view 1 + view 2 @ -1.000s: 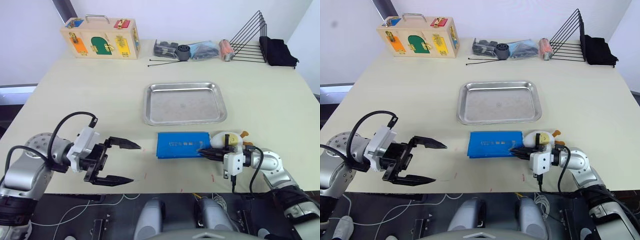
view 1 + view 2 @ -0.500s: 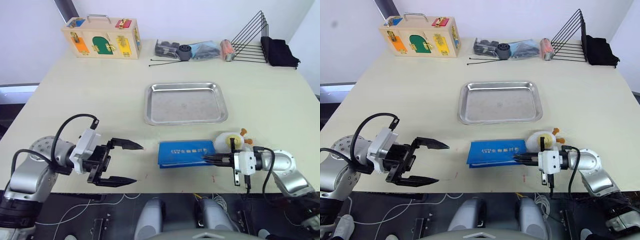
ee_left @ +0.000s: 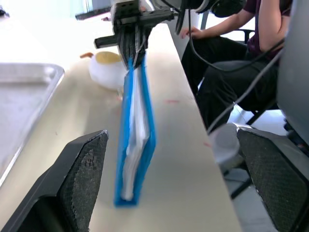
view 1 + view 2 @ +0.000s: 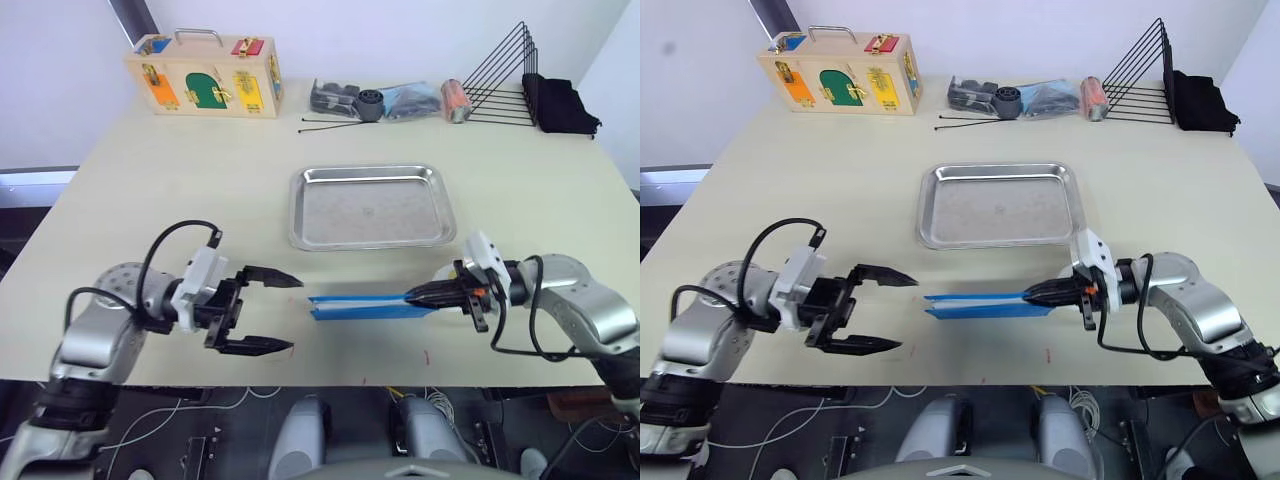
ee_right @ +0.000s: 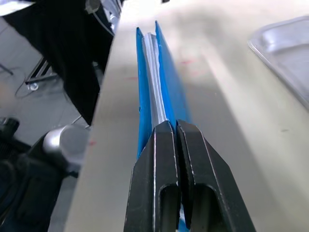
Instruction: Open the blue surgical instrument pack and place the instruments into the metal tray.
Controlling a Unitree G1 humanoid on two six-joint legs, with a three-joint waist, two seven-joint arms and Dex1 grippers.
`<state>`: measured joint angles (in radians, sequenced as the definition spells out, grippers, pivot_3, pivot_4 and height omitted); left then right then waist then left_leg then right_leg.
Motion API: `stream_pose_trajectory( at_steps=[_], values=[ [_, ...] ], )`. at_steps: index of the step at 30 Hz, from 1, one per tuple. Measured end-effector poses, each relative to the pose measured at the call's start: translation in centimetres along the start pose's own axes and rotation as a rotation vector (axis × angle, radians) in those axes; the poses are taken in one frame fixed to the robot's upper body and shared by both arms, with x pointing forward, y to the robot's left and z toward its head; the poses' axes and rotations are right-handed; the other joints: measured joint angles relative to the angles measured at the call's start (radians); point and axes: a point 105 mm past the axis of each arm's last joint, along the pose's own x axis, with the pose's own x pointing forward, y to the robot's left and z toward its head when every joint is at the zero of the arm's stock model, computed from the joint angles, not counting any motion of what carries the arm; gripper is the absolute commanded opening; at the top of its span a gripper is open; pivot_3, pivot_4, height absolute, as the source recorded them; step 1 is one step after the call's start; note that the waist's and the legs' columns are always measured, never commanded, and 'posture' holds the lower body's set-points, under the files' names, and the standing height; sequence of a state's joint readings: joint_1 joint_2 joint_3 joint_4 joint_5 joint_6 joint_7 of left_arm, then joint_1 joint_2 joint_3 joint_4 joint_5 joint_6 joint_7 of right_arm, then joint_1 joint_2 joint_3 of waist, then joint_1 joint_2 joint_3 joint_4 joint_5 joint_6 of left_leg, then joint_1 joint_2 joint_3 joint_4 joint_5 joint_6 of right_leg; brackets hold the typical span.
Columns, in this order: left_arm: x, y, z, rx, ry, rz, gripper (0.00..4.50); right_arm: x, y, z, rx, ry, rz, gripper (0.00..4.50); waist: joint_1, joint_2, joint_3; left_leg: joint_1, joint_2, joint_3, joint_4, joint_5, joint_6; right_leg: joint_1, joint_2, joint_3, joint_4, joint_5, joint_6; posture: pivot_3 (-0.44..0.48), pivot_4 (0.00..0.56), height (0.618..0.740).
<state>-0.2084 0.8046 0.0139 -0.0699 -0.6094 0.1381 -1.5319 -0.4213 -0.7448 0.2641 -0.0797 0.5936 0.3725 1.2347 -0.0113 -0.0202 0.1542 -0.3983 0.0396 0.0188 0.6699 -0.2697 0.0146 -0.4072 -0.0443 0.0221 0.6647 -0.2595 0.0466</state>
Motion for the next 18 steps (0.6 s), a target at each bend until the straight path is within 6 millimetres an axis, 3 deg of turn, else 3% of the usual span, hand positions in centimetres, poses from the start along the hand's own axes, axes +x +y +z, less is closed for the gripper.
stream_pose_trajectory(
  at_steps=[4, 9, 18],
  values=[
    [0.2, 1.8, -1.6, -0.050, -0.001, 0.072, 4.50, 0.2, -1.2, 0.0, 0.001, -0.003, -0.012, 0.07, -0.002, 0.000, 0.000, 0.000, 0.000, 0.000, 0.000, 0.000, 0.000, 0.000, 0.000, 0.000, 0.000, 0.000, 0.000, 0.000, 0.150, 0.740],
    [0.6, 2.8, -2.2, -0.076, -0.046, 0.102, 4.50, 0.3, -1.7, 0.1, -0.021, -0.012, -0.029, 0.07, -0.003, 0.000, 0.000, 0.000, 0.000, 0.000, 0.000, 0.000, 0.000, 0.000, 0.000, 0.000, 0.000, 0.000, 0.000, 0.000, 0.150, 0.740],
    [2.0, 2.8, -2.5, -0.126, -0.093, 0.077, 4.50, 0.3, -1.6, -0.1, -0.028, -0.018, -0.037, 0.07, -0.004, 0.000, 0.000, 0.000, 0.000, -0.001, 0.000, 0.000, 0.000, 0.000, 0.000, 0.000, 0.001, 0.000, 0.000, 0.000, 0.150, 0.740]
  ],
)
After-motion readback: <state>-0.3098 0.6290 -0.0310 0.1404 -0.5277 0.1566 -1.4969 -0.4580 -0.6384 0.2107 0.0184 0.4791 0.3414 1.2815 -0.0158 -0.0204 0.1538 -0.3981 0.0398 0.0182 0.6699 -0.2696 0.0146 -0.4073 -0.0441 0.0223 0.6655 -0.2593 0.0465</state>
